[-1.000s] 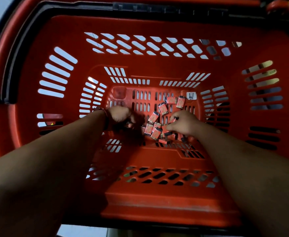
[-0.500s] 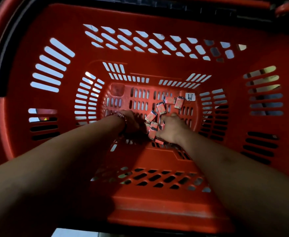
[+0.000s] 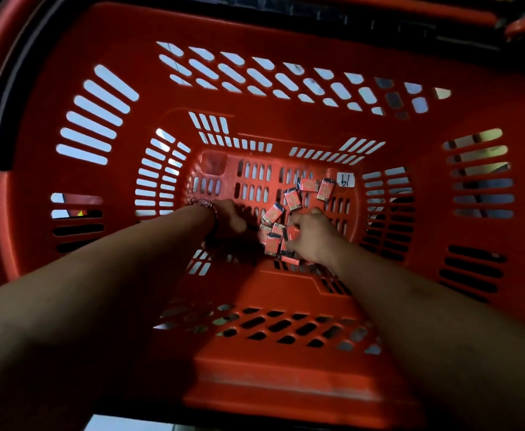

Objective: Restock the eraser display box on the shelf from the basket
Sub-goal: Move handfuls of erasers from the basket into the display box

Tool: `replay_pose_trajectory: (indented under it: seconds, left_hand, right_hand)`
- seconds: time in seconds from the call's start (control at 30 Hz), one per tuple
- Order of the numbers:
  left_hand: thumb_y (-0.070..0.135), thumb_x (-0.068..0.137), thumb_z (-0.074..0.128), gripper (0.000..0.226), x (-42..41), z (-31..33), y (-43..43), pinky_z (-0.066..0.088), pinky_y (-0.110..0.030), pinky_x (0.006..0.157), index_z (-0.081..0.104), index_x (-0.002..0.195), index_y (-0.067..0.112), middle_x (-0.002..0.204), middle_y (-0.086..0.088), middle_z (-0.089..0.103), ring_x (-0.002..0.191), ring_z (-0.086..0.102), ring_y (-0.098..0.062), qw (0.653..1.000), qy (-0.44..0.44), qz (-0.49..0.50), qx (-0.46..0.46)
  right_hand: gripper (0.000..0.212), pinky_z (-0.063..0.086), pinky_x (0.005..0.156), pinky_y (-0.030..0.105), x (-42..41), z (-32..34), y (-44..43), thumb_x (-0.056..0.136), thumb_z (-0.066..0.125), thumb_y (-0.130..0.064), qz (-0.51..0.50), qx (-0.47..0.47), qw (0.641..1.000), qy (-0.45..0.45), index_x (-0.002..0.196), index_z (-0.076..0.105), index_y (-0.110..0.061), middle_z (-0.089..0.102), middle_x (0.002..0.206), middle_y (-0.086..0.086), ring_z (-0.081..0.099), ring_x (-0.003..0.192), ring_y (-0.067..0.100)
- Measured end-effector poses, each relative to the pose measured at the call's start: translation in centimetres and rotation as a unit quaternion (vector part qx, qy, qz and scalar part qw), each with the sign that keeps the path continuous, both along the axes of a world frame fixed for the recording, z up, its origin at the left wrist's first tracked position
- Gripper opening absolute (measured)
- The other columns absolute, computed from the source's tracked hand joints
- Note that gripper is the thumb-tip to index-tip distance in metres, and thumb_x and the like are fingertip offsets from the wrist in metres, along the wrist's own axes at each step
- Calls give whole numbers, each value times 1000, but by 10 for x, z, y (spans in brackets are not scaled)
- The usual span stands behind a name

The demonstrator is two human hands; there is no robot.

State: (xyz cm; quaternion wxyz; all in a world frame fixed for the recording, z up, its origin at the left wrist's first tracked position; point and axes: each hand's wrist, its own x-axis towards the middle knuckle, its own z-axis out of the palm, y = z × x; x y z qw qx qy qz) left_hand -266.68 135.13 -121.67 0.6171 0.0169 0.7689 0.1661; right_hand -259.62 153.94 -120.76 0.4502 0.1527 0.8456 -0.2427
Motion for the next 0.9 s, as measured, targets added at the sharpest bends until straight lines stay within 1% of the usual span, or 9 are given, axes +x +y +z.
replay_pose_trajectory:
  seconds: [0.07, 0.13, 0.2, 0.33, 0.47, 0.57, 0.63, 0.73, 0.9]
  left_hand:
    - [10, 100, 55, 27, -4, 19, 7, 51, -34, 93, 63, 125, 3, 134, -19, 62, 93, 61, -23, 1000, -11, 15, -7]
    - [1, 104, 43, 33, -6, 44, 18, 45, -37, 97, 52, 134, -9, 136, -20, 56, 78, 49, -18, 1000, 9, -8, -2]
    - [0, 105, 40, 34, -4, 60, 18, 44, -37, 98, 49, 135, -11, 122, -22, 60, 74, 47, -18, 999, 25, -29, 0]
    - [17, 101, 57, 10, -5, 27, 5, 50, -27, 59, 62, 104, 10, 99, -11, 67, 69, 56, -15, 1000, -8, 27, -12]
    - [35, 99, 61, 28, -14, 24, 4, 47, -22, 42, 67, 108, 10, 90, -7, 69, 63, 62, -18, 998, 0, 54, -31]
    - [32, 99, 62, 24, -20, 35, 8, 46, -18, 43, 70, 108, 10, 79, -3, 64, 59, 58, -15, 997, 49, 66, -5]
    - [34, 99, 61, 23, -25, 44, 8, 52, -25, 54, 72, 94, 15, 78, -5, 68, 60, 61, -18, 997, 39, 70, 17]
    - [20, 99, 53, 26, -29, 63, 7, 52, -36, 66, 68, 79, 12, 75, -9, 67, 61, 59, -24, 995, 49, 81, 35]
    - [24, 99, 49, 38, -30, 111, 19, 46, -26, 42, 65, 71, 3, 59, -13, 63, 38, 54, -23, 989, 130, 71, 27]
  right_hand:
    - [55, 54, 86, 27, 2, -1, 1, 90, 77, -21, 3, -7, 1000, 4, 141, 57, -22, 36, 147, 5, 58, 105, 20]
    - [54, 51, 79, 24, 4, -3, 2, 92, 76, -19, -2, -14, 1000, 11, 142, 57, -22, 36, 147, 5, 56, 101, 18]
    - [54, 48, 69, 19, 4, -6, 5, 92, 74, -16, -24, -31, 999, 18, 143, 56, -22, 38, 147, 4, 58, 98, 16]
    - [55, 48, 63, 22, 4, -9, 12, 93, 73, -12, -63, -70, 995, 20, 144, 54, -19, 44, 152, 9, 62, 89, 16]
    - [57, 41, 54, 20, -3, -2, 21, 94, 72, -14, -98, -96, 991, 4, 147, 50, -17, 46, 153, 18, 56, 67, 9]
    - [62, 43, 49, 23, -11, 9, 27, 93, 72, -14, -146, -101, 984, -3, 150, 45, -17, 61, 123, 17, 51, 57, 9]
    - [65, 46, 46, 25, -18, 19, 29, 92, 74, -12, -181, -109, 977, -2, 150, 45, -17, 63, 98, 10, 53, 51, 12]
    - [65, 47, 43, 26, -30, 38, 34, 91, 75, -11, -189, -118, 974, 27, 149, 47, -15, 69, 106, 19, 56, 46, 14]
    - [61, 45, 37, 22, -38, 77, 43, 88, 79, -10, -215, -140, 963, 81, 143, 52, -14, 63, 73, 8, 53, 32, 10]
